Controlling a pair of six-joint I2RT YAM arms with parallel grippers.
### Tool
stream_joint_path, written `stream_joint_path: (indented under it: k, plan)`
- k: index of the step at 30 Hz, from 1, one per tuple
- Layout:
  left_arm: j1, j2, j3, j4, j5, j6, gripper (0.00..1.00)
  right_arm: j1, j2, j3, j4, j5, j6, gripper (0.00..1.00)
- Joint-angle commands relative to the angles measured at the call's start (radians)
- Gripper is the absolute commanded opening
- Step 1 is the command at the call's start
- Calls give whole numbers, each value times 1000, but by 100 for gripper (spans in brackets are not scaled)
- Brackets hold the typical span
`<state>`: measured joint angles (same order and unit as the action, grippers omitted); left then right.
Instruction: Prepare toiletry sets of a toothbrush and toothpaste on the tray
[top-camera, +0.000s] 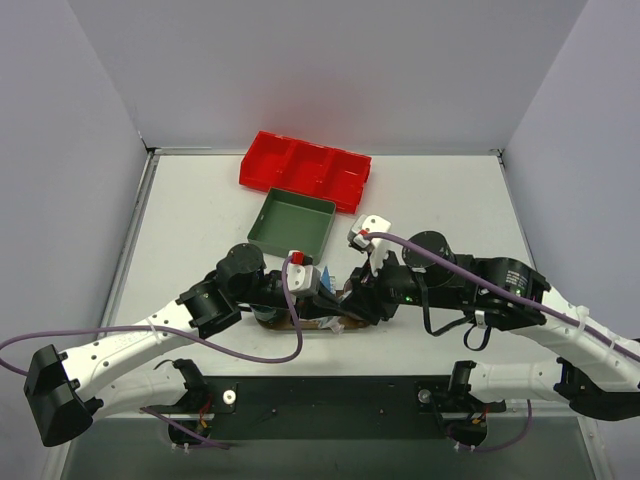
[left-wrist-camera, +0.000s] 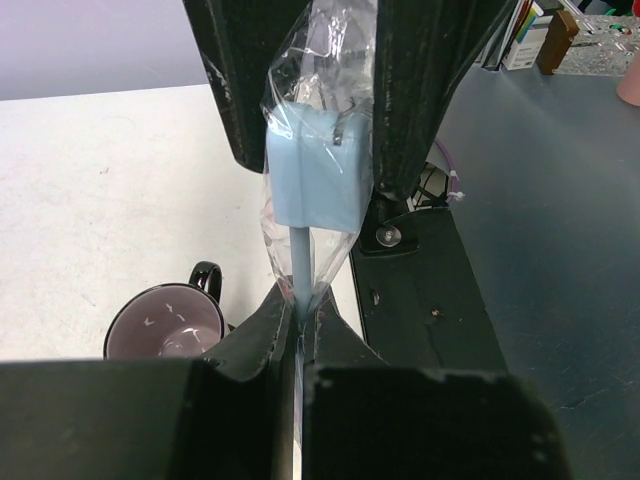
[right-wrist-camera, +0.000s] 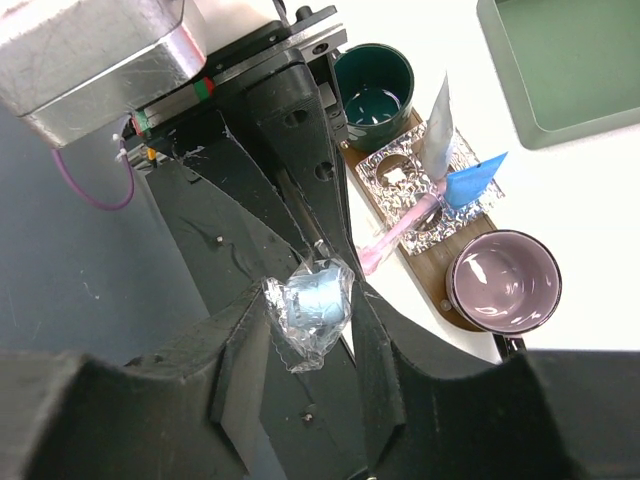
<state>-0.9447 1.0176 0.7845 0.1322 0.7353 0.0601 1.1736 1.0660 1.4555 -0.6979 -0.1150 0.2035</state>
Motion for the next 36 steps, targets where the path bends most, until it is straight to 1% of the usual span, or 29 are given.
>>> stream_joint_path:
  k: [1, 5, 7, 8, 10, 11, 12, 14, 15, 16, 17, 19, 23, 25, 28, 29, 31, 32, 35, 36]
  plan:
    - [1, -16, 45, 41, -4, -3, 0, 14, 9, -9, 28, 28, -15, 31]
    - [3, -16, 45, 43, -8, -5, 0, 15, 12, -14, 25, 37, -19, 27]
    - [3, -16, 44, 43, -11, -5, 0, 18, 9, -15, 24, 44, -21, 20]
    - [4, -16, 44, 43, -14, -5, 0, 18, 9, -14, 24, 46, -22, 13]
    - [4, -17, 45, 40, -34, -9, 0, 18, 5, -11, 24, 54, -24, 6]
    - [3, -17, 50, 38, -42, -9, 0, 17, 2, -9, 24, 60, -26, 0]
    - [3, -19, 51, 35, -56, -14, 10, 18, 0, -9, 24, 67, -29, 0]
    - [7, -24, 59, 27, -69, -25, 27, 18, -9, -4, 24, 90, -35, 0]
    - [14, -25, 61, 27, -74, -28, 40, 18, -15, -3, 24, 97, -38, 0]
    - [17, -27, 62, 21, -76, -29, 57, 18, -18, 2, 24, 110, -45, 0]
    - [20, -28, 65, 20, -77, -29, 63, 18, -21, 12, 23, 112, -50, 0]
    - [23, -34, 65, 14, -94, -28, 73, 18, -31, 26, 20, 147, -61, 0]
    - [44, -51, 76, -5, -108, -20, 79, 20, -52, 72, 0, 221, -101, 0]
    - [57, -68, 85, -28, -138, -13, 79, 21, -55, 85, -9, 244, -113, 0]
    - [109, -105, 82, -42, -200, -11, 82, 38, -48, 111, -18, 282, -133, 0]
    - [159, -114, 81, -40, -227, -26, 85, 47, -43, 114, -18, 290, -138, 0]
    - [225, -117, 94, -48, -249, -48, 85, 83, -23, 129, -17, 333, -154, 0]
    - [286, -114, 102, -49, -267, -83, 85, 98, -15, 134, -17, 354, -157, 0]
    - [385, -96, 122, -59, -312, -141, 85, 161, 18, 143, -8, 417, -183, 0]
    - [447, -97, 121, -51, -333, -161, 85, 194, 34, 143, -3, 454, -188, 0]
